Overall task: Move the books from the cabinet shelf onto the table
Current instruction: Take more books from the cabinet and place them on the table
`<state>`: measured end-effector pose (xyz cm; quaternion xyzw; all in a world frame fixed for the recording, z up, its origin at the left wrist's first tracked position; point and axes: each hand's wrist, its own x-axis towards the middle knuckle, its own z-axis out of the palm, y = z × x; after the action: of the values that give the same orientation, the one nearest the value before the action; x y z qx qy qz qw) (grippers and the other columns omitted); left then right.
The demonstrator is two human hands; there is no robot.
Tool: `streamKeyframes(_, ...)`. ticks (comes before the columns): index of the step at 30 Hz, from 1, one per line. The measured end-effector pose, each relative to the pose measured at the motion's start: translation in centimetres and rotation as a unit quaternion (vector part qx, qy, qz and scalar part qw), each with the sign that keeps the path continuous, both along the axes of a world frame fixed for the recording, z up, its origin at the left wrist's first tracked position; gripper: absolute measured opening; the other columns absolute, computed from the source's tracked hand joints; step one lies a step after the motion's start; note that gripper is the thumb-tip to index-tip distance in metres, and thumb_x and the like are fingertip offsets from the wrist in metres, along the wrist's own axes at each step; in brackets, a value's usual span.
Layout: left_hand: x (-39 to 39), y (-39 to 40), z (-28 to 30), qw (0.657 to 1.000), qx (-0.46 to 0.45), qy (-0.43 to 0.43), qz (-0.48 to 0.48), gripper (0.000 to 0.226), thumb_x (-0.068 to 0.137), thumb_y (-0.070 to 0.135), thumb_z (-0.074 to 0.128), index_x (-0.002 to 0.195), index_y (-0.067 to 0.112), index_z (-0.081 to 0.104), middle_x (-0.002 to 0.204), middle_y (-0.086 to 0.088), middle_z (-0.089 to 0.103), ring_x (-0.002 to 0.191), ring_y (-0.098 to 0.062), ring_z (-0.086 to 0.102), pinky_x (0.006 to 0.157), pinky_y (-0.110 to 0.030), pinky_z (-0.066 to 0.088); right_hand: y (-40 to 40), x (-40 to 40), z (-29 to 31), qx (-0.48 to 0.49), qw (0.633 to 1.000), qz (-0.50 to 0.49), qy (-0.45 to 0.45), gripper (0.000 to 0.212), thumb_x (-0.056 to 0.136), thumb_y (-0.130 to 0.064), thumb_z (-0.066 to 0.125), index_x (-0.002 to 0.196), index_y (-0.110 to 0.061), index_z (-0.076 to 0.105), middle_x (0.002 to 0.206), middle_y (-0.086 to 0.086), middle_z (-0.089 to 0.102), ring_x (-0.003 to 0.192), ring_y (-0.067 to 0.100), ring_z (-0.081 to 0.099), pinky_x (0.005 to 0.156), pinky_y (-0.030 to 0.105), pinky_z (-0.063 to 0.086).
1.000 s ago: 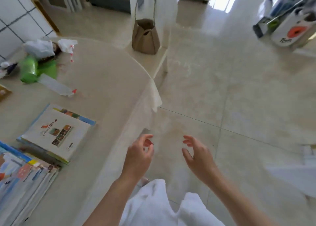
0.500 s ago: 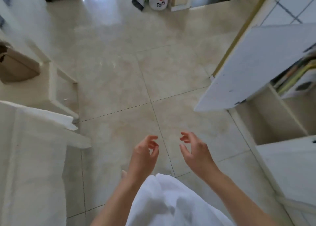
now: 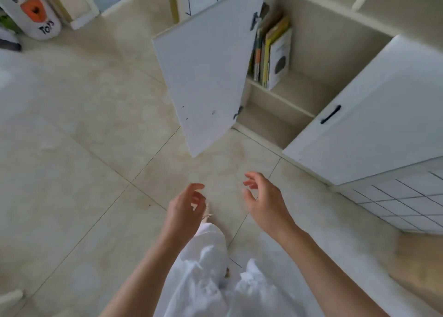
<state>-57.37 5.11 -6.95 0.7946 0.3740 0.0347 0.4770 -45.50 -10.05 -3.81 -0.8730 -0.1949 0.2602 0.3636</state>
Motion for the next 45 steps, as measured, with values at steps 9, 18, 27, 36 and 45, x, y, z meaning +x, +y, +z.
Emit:
streamKeyframes(9,15.9,7.9,-0.2,0.992,0.008,0.016,-0.127,0.030,0.088,0.004,0.054,0.110,0.024,0.061,0.085,0.008,0.068,0.081,-0.009,0.066,0.069,-0.015,0.047,5.0,12.2,-0.2,-0.006,0.994,-0.108,-0.011,0.034,0.095,-0.020,0.052,0.129,-0.018,0.049,0.121,-0.002,0.061,0.112,0.008,0.054,0.085,0.013,0.036)
streamKeyframes(18,30.4,8.6,-1.2,0.981,0.026,0.021,-0.192,0.029,0.088,0.010,0.056,0.113,0.024,0.061,0.092,0.009,0.066,0.081,-0.005,0.061,0.062,-0.010,0.040,3.9,24.0,1.0,0.002,0.980,-0.195,-0.024,0.030,0.093,-0.017,0.057,0.123,-0.012,0.055,0.108,-0.001,0.066,0.105,0.016,0.060,0.089,0.026,0.045)
streamKeyframes(27,42.2,6.5,-5.0,0.988,-0.002,0.015,-0.153,0.034,0.088,0.010,0.060,0.120,0.022,0.058,0.105,0.007,0.063,0.088,-0.009,0.061,0.067,-0.011,0.042,3.9,38.1,-1.6,-0.020,0.986,-0.161,0.031,0.031,0.093,-0.024,0.056,0.124,-0.018,0.058,0.105,-0.006,0.064,0.105,0.014,0.060,0.082,0.023,0.040)
streamKeyframes(36,52.3,7.9,-11.2,0.990,-0.051,0.024,-0.130,0.030,0.089,0.009,0.060,0.118,0.017,0.060,0.117,0.002,0.066,0.101,-0.013,0.064,0.084,-0.019,0.046,9.5,49.6,-5.9,0.026,0.957,-0.213,0.194,0.025,0.098,-0.042,0.045,0.109,-0.022,0.057,0.111,0.000,0.066,0.095,0.022,0.069,0.094,0.048,0.052)
streamKeyframes(45,59.5,11.0,-16.9,0.990,-0.050,-0.089,-0.096,0.059,0.090,0.012,0.061,0.141,0.025,0.035,0.137,0.001,0.052,0.113,-0.017,0.060,0.084,-0.031,0.054,18.1,60.4,-9.8,0.025,0.932,-0.261,0.249,0.070,0.093,-0.065,0.034,0.147,-0.021,0.032,0.139,0.015,0.048,0.110,0.042,0.060,0.081,0.052,0.056)
